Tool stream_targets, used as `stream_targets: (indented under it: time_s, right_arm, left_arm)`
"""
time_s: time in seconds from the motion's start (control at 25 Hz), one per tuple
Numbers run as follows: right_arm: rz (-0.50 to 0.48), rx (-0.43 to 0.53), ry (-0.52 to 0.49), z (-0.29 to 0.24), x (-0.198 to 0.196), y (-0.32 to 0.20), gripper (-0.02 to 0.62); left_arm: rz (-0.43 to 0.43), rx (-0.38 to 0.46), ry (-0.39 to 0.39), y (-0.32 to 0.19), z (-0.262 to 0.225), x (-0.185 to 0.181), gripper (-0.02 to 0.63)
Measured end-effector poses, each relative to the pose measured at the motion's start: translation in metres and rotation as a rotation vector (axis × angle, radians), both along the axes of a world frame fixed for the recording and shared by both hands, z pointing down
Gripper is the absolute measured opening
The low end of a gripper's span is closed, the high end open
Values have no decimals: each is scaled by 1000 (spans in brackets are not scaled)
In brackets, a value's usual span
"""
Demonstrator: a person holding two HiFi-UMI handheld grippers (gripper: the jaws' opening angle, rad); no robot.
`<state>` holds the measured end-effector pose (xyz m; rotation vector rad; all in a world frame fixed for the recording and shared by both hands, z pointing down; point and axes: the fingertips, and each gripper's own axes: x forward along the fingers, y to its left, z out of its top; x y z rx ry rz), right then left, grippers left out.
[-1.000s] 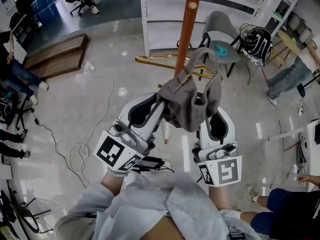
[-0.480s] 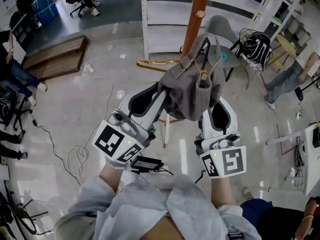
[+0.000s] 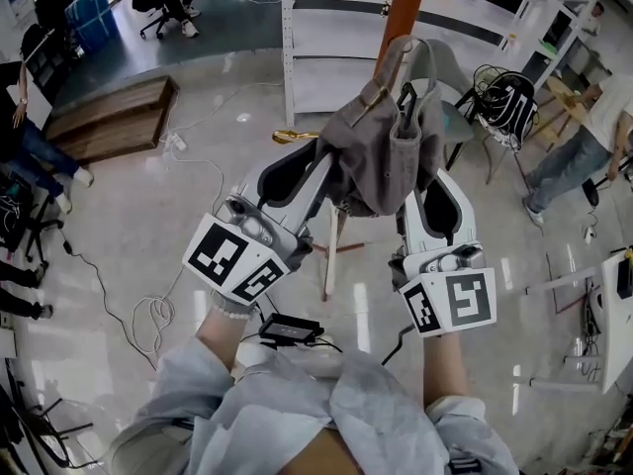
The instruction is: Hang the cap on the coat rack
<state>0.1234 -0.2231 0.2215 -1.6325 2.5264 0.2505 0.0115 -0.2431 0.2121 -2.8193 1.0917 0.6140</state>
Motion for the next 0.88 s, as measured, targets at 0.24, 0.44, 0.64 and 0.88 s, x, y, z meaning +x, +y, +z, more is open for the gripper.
stream_targets:
  time_s: [0.24, 0.44, 0.64, 0.88]
  right_arm:
    - [9, -11, 15, -3, -1, -17, 104]
    - [16, -39, 8, 2, 3, -32, 104]
    - [21, -67, -24, 11, 12, -48, 104]
    - [31, -93, 3, 22, 17, -64, 104]
  left_arm:
    - [3, -22, 17, -19, -1, -1, 58]
    - [8, -39, 17, -36, 3, 4, 60]
    - [7, -61, 12, -52, 11, 10, 59]
    - [5, -76, 12, -69, 24, 15, 60]
